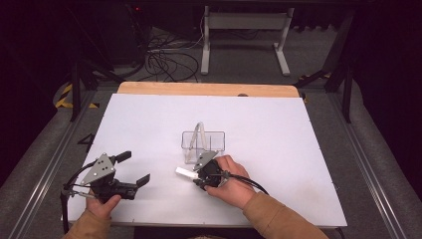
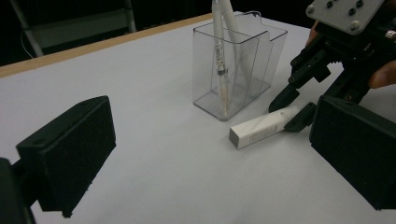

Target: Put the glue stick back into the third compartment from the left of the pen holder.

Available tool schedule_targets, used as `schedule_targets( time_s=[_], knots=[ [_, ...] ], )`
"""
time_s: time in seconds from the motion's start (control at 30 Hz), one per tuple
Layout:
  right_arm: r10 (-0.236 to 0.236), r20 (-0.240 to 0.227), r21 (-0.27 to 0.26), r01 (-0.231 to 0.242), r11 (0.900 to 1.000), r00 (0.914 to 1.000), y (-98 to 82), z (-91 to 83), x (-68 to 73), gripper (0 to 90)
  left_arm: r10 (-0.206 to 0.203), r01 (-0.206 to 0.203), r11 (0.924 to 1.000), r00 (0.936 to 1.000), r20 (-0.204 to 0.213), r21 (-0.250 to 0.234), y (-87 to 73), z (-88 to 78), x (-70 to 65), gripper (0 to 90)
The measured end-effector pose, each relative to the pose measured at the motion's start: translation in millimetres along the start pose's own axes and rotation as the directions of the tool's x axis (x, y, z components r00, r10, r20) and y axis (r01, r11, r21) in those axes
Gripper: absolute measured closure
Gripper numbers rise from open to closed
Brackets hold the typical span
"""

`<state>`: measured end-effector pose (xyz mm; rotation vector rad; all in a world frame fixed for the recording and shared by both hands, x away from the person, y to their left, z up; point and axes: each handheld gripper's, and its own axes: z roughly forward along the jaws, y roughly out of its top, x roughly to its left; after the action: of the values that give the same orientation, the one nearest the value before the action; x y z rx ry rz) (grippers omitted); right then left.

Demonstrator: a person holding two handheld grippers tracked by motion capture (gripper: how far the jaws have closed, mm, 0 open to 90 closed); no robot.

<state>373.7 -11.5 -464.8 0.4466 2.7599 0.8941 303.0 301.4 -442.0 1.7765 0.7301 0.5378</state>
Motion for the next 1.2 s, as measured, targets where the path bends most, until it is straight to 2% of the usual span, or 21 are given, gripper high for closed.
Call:
schedule_targets(
  time_s=[0.57,0.9,1.2],
  knots=[
    [0.041,-0.011,-0.019,-0.041,0.999,0.9991,1.0,-2.3,1.4,65.9,-0.004,0.004,1.0,1.0,-0.004,-0.003,-0.1,-1.1,0.5,1.1],
    [0.074,-0.026,-0.091,-0.076,0.993,0.9969,10.8,-27.0,3.7,66.0,-0.003,0.003,1.0,1.0,-0.006,-0.006,0.0,-1.2,0.4,1.1],
    [0.08,-0.035,-0.115,-0.084,0.99,0.9962,16.4,-41.7,4.7,66.2,-0.002,0.002,1.0,1.0,-0.006,-0.007,-0.1,-1.2,0.4,1.1]
  ],
)
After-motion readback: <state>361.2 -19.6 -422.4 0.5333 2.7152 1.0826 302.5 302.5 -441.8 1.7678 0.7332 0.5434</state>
